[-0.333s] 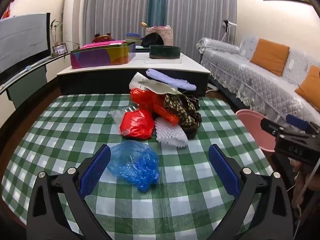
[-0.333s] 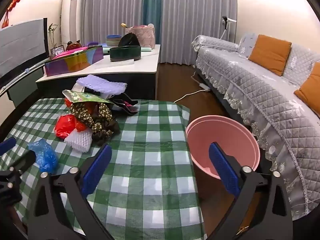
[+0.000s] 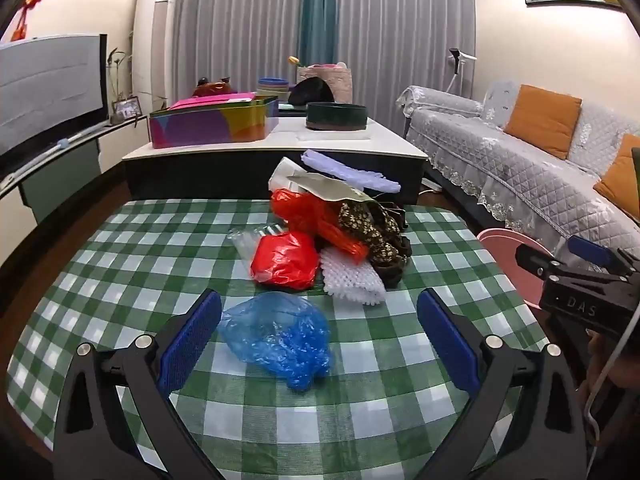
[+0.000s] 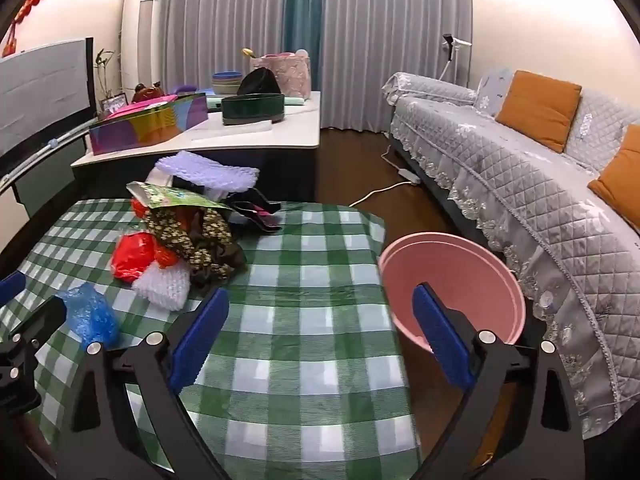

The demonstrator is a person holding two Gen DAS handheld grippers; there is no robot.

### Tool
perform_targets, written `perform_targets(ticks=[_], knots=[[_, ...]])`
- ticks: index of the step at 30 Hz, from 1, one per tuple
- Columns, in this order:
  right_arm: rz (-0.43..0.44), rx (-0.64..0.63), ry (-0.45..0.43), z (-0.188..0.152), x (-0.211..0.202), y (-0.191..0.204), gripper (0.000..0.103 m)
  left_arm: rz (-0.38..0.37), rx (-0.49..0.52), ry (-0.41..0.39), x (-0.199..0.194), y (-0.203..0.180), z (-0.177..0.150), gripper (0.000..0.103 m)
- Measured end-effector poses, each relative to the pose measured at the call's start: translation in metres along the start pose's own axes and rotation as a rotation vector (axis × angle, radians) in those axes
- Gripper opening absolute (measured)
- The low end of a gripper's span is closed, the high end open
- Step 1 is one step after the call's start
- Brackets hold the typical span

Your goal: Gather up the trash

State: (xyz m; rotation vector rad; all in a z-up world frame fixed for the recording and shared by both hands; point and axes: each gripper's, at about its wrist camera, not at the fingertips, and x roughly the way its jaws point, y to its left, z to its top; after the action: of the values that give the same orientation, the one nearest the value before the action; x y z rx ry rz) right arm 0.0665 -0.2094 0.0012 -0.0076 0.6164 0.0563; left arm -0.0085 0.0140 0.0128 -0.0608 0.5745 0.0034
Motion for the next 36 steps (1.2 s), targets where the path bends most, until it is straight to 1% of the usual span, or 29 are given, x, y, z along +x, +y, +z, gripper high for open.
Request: perform_targets(ticks=[2, 4, 8, 12, 15, 19, 26, 36], knots=[[0.021, 0.000, 0.003, -0.001, -0.002, 0.005, 0.091, -0.024, -0.012, 0.020, 0.002, 0.004, 0.003, 0.094], [0.036, -0.003, 0.004, -0.002, -0.005, 0.011, 0.091, -0.020, -0.002, 0.017, 0.009, 0.007, -0.002, 0.091], [0.053, -0.007, -0.003, -0.004, -0.013, 0.018, 0.091, -0.008, 0.000, 0.016, 0.008, 0.009, -0.004, 0.091], [0.063, 0.000, -0.008, -0.003, -0.016, 0.016, 0.091, 0.001, -0.005, 0.015, 0.009, 0.009, -0.004, 0.091], [0.057, -0.013, -0.016, -0.003, -0.018, 0.018, 0.091, -0.002, -0.003, 0.015, 0.009, 0.009, -0.004, 0.091], [0.063, -0.026, -0.020, -0.002, -0.019, 0.020, 0.084, -0.007, -0.003, 0.014, 0.010, 0.009, -0.004, 0.091], [0.060, -0.039, -0.028, -0.001, -0.021, 0.022, 0.084, -0.007, -0.002, 0.013, 0.009, 0.008, -0.005, 0.091], [0.053, -0.026, -0.034, 0.000, -0.022, 0.020, 0.084, -0.010, 0.000, 0.015, 0.009, 0.005, -0.006, 0.091]])
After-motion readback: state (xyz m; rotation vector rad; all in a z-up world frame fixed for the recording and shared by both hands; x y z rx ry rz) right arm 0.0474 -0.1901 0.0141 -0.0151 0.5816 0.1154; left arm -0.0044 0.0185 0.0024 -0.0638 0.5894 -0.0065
